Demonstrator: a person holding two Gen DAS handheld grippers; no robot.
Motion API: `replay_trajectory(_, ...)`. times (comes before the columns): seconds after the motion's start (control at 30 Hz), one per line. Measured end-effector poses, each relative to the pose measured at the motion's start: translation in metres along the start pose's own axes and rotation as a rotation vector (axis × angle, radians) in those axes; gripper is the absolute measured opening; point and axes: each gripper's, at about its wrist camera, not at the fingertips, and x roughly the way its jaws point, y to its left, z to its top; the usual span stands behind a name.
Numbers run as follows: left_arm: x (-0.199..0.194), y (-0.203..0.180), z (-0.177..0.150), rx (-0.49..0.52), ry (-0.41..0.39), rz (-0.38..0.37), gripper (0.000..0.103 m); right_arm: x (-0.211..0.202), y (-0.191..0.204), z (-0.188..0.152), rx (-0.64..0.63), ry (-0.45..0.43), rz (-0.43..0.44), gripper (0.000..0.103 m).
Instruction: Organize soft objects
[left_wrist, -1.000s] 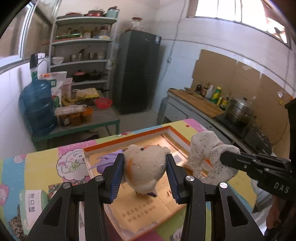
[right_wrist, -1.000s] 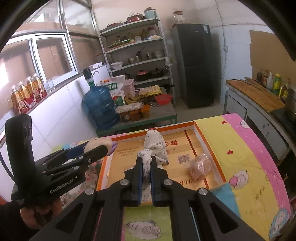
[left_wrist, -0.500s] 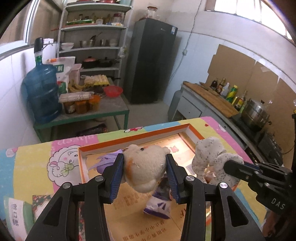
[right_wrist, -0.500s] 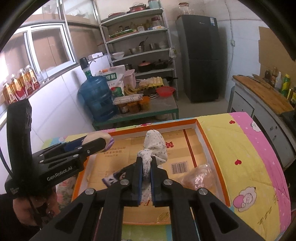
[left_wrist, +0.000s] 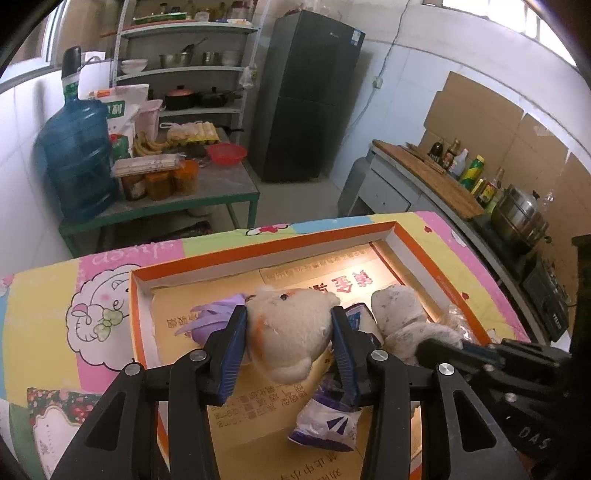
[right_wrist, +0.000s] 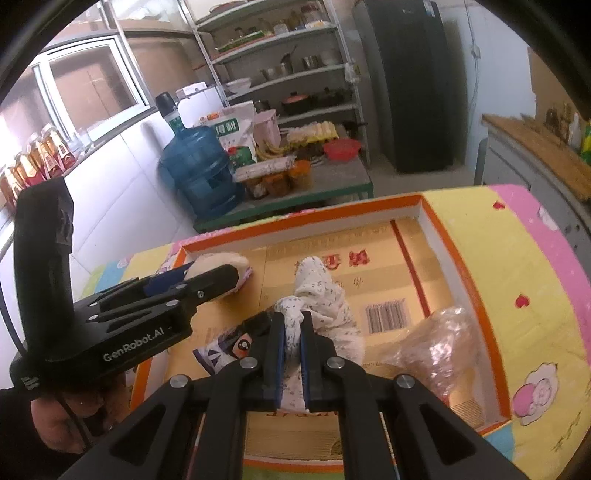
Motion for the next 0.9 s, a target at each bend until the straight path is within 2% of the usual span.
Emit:
replay_trajectory(0.1, 0.004, 0.001, -0.002, -0.008, 0.013, -0.013, 0.047, 0.005, -0.002, -0.003, 0.021, 0.013, 0.005, 0.009)
replay_trajectory(0.17, 0.007, 0.003, -0.003, -0.019, 0.030, -0.029, 0.048, 0.007, -0.003, -0.005, 0.035, 0.019, 0.000, 0.014)
replay_trajectory(0.23, 0.008, 0.003, -0.005, -0.025, 0.041, -0.032, 0.049, 0.008, -0.005, -0.007, 0.052, 0.019, -0.001, 0.032)
replay_trajectory(0.3, 0.007, 0.001, -0.007, -0.023, 0.037, -0.026, 0.053, 0.007, -0.006, -0.009, 0.066, 0.017, 0.002, 0.045)
replay_trajectory(0.33, 0.006, 0.000, -0.008, -0.021, 0.036, -0.026, 0.056, 0.007, -0.007, -0.009, 0.070, 0.016, 0.006, 0.048)
replay_trajectory(0.9, -0.035, -0.004, -0.006, -0.005, -0.044, -0.028, 0.059, -0.019, -0.003, -0.015, 0.064, -0.025, -0.007, 0.048)
